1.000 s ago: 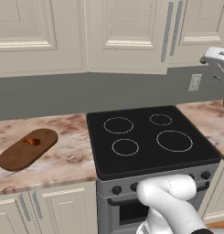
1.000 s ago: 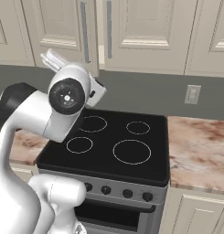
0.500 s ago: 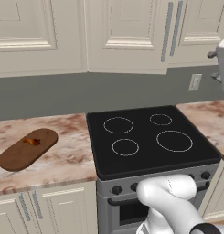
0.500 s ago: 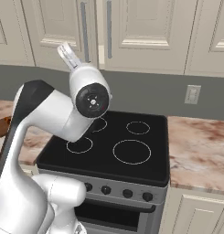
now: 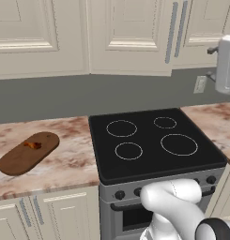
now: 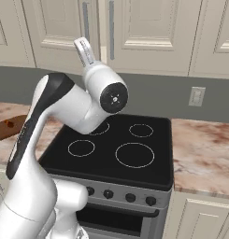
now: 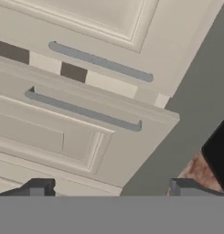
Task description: Open the cabinet, retrieve the rolling pin, and place it next to the meat on the cutting board to prepare for tenderizing.
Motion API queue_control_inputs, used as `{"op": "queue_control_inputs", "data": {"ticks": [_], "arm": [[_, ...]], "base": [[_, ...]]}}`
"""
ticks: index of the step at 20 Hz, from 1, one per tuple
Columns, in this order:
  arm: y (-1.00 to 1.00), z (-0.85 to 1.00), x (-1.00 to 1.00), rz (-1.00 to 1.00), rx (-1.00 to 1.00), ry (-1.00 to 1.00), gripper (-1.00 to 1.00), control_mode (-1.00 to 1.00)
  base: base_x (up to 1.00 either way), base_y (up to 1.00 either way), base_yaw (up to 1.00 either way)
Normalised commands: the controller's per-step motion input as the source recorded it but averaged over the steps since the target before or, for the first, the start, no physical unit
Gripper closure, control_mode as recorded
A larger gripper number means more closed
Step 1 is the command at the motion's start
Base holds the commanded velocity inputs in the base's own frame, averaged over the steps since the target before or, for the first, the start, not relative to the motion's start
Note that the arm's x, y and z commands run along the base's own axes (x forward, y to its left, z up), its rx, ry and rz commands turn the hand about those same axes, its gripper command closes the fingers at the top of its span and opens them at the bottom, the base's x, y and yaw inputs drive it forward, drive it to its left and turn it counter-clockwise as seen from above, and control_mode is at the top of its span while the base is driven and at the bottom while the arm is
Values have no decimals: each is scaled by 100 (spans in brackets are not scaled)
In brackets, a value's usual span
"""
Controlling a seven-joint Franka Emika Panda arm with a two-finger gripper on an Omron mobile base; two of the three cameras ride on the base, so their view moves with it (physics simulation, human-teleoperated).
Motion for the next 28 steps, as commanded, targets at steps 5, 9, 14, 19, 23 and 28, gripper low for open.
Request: {"op": "queue_control_inputs", "data": {"ticks": [5, 9, 14, 19, 23, 28], "arm": [[0, 0, 37, 1, 10, 4, -100, -100], [0, 0, 39, 0, 6, 2, -100, -100], [-1, 0, 33, 0, 2, 1, -100, -100], [-6, 0, 17, 2, 2, 0, -100, -100], [-7, 0, 24, 3, 3, 0, -100, -100], [-1, 0, 36, 4, 2, 1, -100, -100]], "base": [[0, 0, 0], [0, 0, 0], [0, 0, 0], [0, 0, 0], [0, 0, 0], [0, 0, 0]]}}
